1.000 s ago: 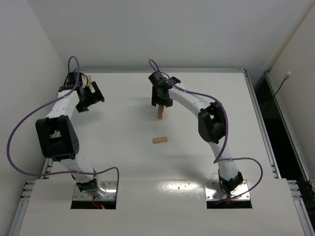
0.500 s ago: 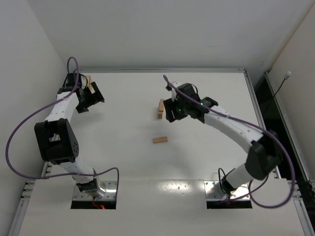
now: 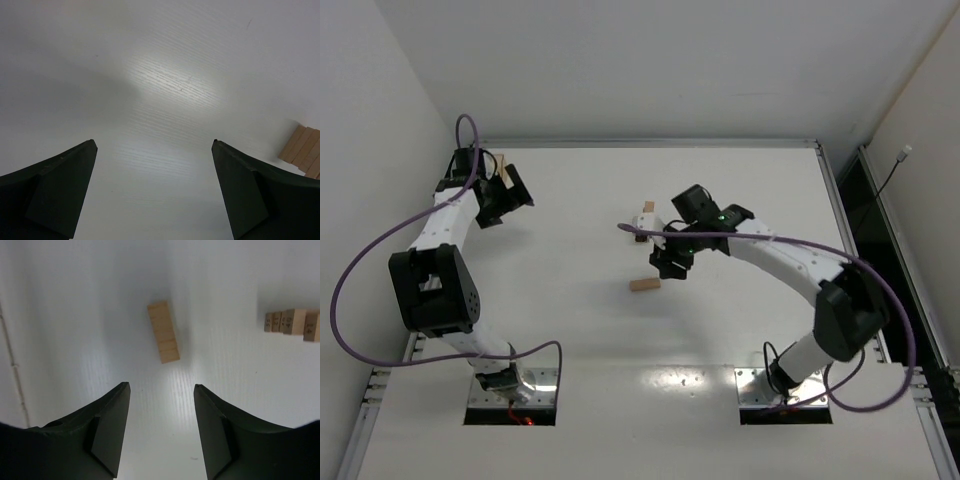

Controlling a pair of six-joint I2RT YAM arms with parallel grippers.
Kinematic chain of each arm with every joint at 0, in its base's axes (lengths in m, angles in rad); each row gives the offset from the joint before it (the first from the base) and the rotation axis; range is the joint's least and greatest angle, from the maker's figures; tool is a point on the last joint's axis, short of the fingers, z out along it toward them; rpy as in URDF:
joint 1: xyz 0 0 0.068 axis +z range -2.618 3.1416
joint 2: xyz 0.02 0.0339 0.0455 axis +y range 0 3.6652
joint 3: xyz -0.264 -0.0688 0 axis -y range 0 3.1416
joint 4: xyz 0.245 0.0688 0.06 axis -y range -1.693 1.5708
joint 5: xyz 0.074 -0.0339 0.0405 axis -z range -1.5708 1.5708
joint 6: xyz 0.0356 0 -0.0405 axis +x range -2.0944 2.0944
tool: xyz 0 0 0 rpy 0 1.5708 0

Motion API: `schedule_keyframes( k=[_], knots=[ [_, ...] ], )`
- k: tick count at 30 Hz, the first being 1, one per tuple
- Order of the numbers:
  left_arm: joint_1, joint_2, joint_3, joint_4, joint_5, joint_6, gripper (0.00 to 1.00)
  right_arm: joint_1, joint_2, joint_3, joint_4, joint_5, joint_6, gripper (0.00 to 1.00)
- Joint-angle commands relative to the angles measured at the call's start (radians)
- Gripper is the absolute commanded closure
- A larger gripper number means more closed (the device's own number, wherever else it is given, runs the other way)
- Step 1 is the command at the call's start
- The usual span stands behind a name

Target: Build the wood block tower

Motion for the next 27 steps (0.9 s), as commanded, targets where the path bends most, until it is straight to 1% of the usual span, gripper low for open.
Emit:
schedule_keyframes(
  k=[1, 3, 6, 10, 13, 17, 27],
  knots=[
    [0.007, -0.033, -0.005, 0.029, 0.016, 0.003, 0.0, 0.012, 0.149, 0.128, -0.051, -0.039, -0.196, 0.49],
    [0.007, -0.023, 0.013, 0.019, 0.016, 0.003, 0.0, 0.012, 0.257, 0.201, -0.062, -0.013, -0.196, 0.49],
    [0.007, -0.014, 0.024, 0.01, 0.016, 0.012, 0.0, 0.012, 0.337, 0.251, -0.045, 0.014, -0.196, 0.47],
    [0.007, 0.013, 0.024, 0.01, 0.016, 0.022, 0.0, 0.03, 0.387, 0.272, -0.034, 0.033, -0.207, 0.47],
    [0.007, 0.026, 0.033, 0.01, 0.025, 0.022, 0.0, 0.04, 0.407, 0.281, -0.062, 0.033, -0.218, 0.46],
    [0.007, 0.036, 0.033, 0.01, 0.025, 0.022, 0.0, 0.058, 0.416, 0.249, -0.037, 0.042, -0.218, 0.45],
    [0.007, 0.075, 0.053, 0.01, 0.025, 0.022, 0.0, 0.125, 0.476, 0.249, -0.037, 0.071, -0.218, 0.45]
  ],
)
